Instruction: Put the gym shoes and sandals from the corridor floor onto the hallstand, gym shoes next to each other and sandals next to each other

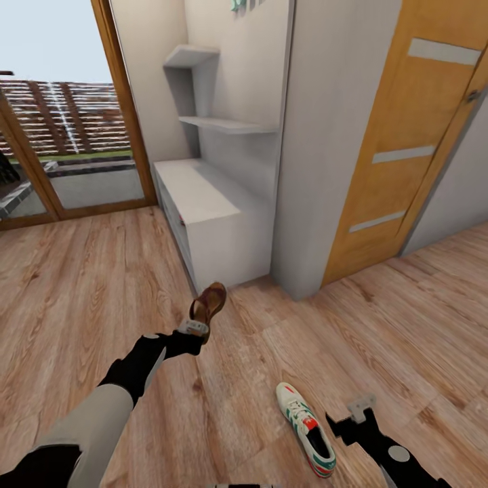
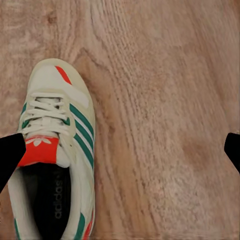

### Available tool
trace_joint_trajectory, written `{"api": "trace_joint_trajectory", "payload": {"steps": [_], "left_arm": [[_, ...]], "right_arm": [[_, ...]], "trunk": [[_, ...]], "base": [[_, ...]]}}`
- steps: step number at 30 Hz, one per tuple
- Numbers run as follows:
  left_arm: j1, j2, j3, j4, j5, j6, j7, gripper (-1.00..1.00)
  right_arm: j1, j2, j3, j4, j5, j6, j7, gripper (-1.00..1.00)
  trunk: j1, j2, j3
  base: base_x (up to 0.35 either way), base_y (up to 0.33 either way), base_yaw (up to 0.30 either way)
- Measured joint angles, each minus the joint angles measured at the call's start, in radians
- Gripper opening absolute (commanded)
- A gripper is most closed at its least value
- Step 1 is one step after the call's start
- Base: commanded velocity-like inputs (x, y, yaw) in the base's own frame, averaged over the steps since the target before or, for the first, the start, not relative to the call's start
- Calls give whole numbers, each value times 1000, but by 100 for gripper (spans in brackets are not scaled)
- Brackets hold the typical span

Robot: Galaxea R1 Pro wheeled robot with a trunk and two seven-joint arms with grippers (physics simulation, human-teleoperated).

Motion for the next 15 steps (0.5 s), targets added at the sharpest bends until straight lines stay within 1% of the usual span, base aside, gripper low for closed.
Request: {"api": "trace_joint_trajectory", "payload": {"steps": [1,6,10,15], "left_arm": [[-1,2,-9,0,-1,6,-1,-100],[-4,4,-23,-1,3,19,-3,-100],[-3,-2,-26,1,2,22,-3,-100],[1,-1,-26,7,4,23,-4,-100]], "right_arm": [[0,0,-1,-6,0,26,0,100],[0,4,-1,-15,-2,79,-1,100],[0,8,-1,-20,-3,91,-1,100],[0,7,-1,-22,-2,93,1,100]], "trunk": [[0,0,-5],[3,-1,-33],[5,-2,-54],[7,-4,-81]], "base": [[0,0,67],[0,0,69],[0,0,70],[0,0,71]]}}
